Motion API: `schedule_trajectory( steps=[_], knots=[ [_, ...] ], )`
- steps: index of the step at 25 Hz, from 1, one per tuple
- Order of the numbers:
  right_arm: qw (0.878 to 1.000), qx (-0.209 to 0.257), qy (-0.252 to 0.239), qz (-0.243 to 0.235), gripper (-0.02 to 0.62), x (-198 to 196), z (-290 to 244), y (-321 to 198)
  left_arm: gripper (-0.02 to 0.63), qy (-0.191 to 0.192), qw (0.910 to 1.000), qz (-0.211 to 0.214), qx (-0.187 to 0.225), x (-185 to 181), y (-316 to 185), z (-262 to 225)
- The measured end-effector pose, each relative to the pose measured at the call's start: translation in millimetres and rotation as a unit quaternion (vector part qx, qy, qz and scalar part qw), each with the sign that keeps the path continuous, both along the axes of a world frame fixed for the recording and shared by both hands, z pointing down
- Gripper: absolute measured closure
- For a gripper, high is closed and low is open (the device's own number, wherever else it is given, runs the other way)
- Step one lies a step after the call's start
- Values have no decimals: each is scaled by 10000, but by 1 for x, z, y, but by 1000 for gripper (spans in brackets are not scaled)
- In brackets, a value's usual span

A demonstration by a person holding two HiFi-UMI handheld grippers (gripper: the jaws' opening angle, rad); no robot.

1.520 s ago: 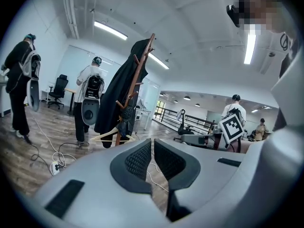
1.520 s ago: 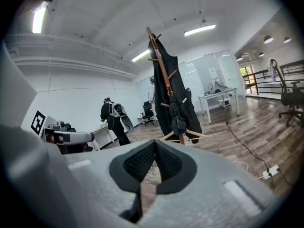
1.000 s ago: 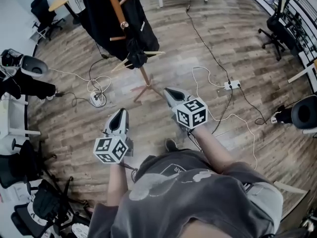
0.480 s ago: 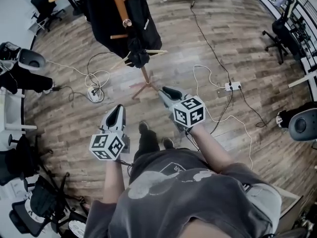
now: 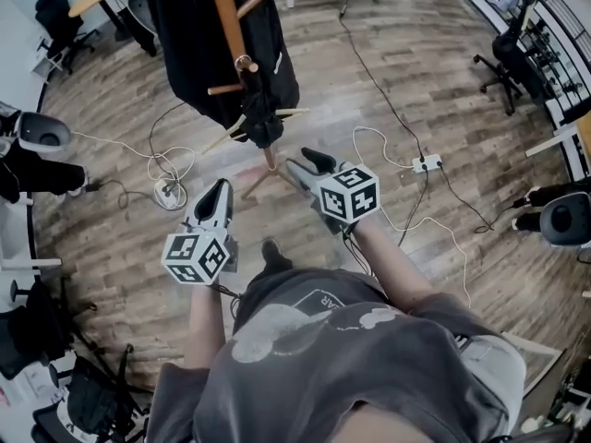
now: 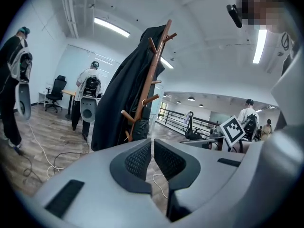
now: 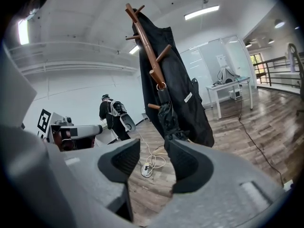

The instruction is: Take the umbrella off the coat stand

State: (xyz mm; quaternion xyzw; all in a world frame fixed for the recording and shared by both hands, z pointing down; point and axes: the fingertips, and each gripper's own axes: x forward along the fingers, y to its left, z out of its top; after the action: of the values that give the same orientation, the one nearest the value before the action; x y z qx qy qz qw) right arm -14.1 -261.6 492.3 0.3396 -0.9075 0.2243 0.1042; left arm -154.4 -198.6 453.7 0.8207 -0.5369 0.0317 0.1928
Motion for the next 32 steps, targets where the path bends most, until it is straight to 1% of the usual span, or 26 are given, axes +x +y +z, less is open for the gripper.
schedule_trajectory(
  steps=[3,6,8,13,17,24,28,32],
  knots=[
    [9999,54,18,104,331,-21,-3,-27,584,17,9999,131,-9,-15,-22,0],
    [9997,101,39,209,231,-38,-3,-49,584,23,9998,205,-32,-32,-42,1],
    [9995,111,82,284,195,-44,-2,-61,584,56,9997,219,-32,-41,-55,1],
    [9987,59,270,424,187,-55,6,-85,584,128,9995,291,-31,-56,-81,4],
    [9983,34,301,492,188,-63,9,-101,584,189,9991,364,-65,-63,-95,8],
    [9972,211,505,507,189,-79,15,-129,584,196,9985,493,-126,-68,-117,16],
    [9965,247,603,522,189,-92,22,-139,584,260,9986,431,-144,-80,-123,20],
    [9950,277,714,647,189,-101,29,-151,584,292,9985,398,-216,-94,-129,25]
  ],
)
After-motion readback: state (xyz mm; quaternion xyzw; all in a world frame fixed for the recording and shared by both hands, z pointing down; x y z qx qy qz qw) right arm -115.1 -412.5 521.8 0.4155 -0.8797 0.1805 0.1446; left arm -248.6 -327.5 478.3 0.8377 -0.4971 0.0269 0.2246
